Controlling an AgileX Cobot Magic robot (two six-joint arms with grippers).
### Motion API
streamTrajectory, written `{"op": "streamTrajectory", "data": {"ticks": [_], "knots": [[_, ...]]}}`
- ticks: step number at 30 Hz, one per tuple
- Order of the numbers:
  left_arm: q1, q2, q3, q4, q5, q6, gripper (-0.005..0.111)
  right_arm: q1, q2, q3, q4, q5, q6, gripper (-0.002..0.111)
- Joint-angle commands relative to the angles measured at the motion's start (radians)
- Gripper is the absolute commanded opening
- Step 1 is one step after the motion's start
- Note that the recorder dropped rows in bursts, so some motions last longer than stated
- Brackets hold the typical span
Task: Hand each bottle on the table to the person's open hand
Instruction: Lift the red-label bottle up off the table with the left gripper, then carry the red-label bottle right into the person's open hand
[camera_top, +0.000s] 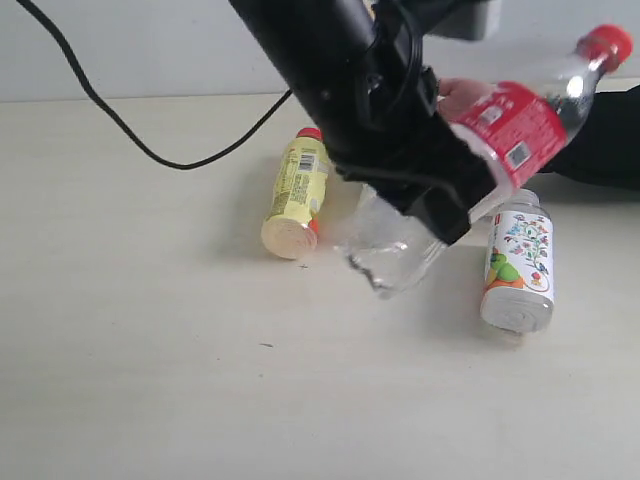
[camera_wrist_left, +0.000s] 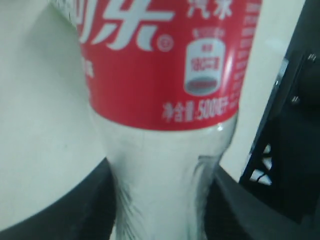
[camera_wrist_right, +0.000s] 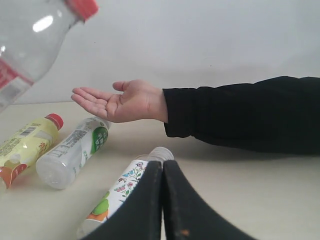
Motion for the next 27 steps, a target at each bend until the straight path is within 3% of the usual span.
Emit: {"op": "streamTrajectory", "data": {"ticks": [1, 10, 18, 23, 27], "knots": [[-0.005, -0.015, -0.038, -0.05, -0.142, -0.105, 0.0, -0.004, -0.007, 0.005, -0.001, -0.009, -0.001, 0.0], [-0.005, -0.015, -0.043, -0.052, -0.461, -0.145, 0.0, -0.004, -0.007, 0.005, -0.001, -0.009, -0.001, 0.0], [-0.005, 0.009, -0.043, -0.054, -0.732, -0.32, 0.0, -0.004, -0.007, 0.005, -0.001, -0.009, -0.001, 0.0], [0.012, 0.057, -0.043, -0.065, -0.823, -0.477, 0.0, -0.004, -0.007, 0.005, -0.001, -0.009, -0.001, 0.0], [0.062, 0.121, -0.044, -0.176, -0.838, -0.509, 0.0, -0.004, -0.007, 0.005, -0.001, -0.009, -0.001, 0.0]]}}
